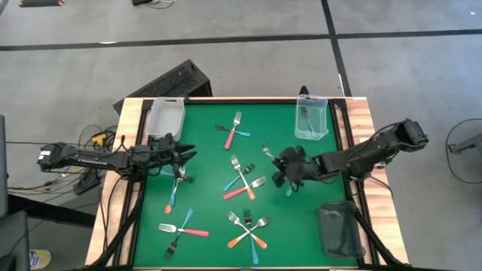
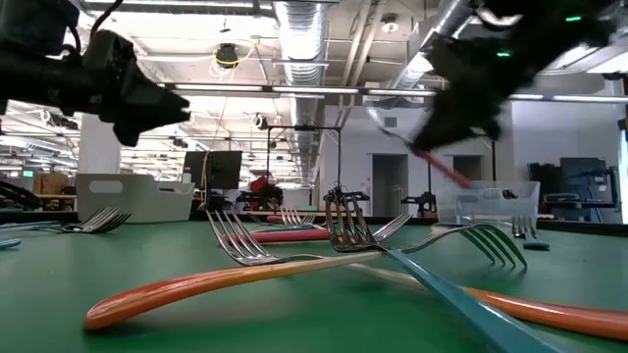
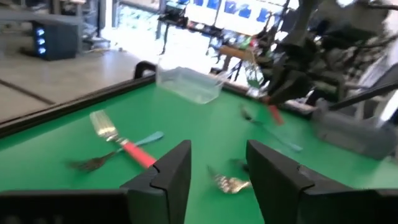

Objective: Sort silverware by color (type)
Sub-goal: Put the pink fork into the white bin

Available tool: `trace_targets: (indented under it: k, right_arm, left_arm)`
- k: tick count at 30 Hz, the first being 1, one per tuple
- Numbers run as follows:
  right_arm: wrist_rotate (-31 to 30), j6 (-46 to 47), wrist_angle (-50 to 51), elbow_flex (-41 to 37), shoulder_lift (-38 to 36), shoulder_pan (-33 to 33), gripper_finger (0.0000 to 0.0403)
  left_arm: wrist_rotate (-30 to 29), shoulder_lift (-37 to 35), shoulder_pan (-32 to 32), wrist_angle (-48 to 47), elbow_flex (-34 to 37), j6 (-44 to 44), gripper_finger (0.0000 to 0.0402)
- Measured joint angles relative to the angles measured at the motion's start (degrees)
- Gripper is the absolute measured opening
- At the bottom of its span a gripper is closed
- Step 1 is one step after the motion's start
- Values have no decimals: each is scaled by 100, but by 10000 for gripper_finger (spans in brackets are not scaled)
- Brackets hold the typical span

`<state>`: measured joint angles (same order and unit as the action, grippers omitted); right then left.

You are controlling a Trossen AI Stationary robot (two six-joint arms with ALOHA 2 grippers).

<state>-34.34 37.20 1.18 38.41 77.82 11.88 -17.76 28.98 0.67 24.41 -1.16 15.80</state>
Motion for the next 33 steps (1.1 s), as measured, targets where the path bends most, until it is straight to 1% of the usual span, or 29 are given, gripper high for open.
trace_targets:
  k: [3, 6, 7, 9, 12, 17, 21, 25, 29, 31, 33]
  right_arm:
    - [367, -1273, -1919, 4, 461, -236, 50]
    - [923, -2092, -3423, 40, 948, -396, 50]
    - [1068, -2281, -3769, 102, 1117, -425, 50]
    - [1195, -2604, -4124, 269, 1421, -464, 50]
    - [1217, -2919, -4192, 670, 1812, -521, 50]
    - [1221, -3280, -4176, 1373, 2400, -599, 50]
    - [1375, -3444, -3916, 1788, 2605, -608, 50]
    - [1462, -3489, -3650, 1931, 2615, -601, 50]
    - [1513, -3553, -3602, 1937, 2558, -603, 56]
    - [1508, -3567, -3620, 1945, 2553, -599, 58]
    - [1510, -3574, -3583, 1944, 2558, -595, 59]
  left_arm:
    - [286, 571, 0, 927, -12, -1, 148]
    - [529, 1201, -2, 1828, -16, 15, 149]
    - [568, 1392, -16, 2058, -20, 38, 149]
    - [594, 1830, -78, 2383, -80, 42, 149]
    - [606, 2455, -171, 2673, -352, -32, 149]
    - [647, 3564, -332, 2725, -1180, -615, 149]
    - [654, 4185, -367, 2718, -1691, -911, 149]
    - [440, 4439, -367, 2718, -1895, -915, 149]
    - [335, 4412, -361, 2715, -1900, -930, 145]
    - [344, 4354, -358, 2753, -1898, -951, 136]
    - [350, 4302, -352, 2790, -1902, -986, 117]
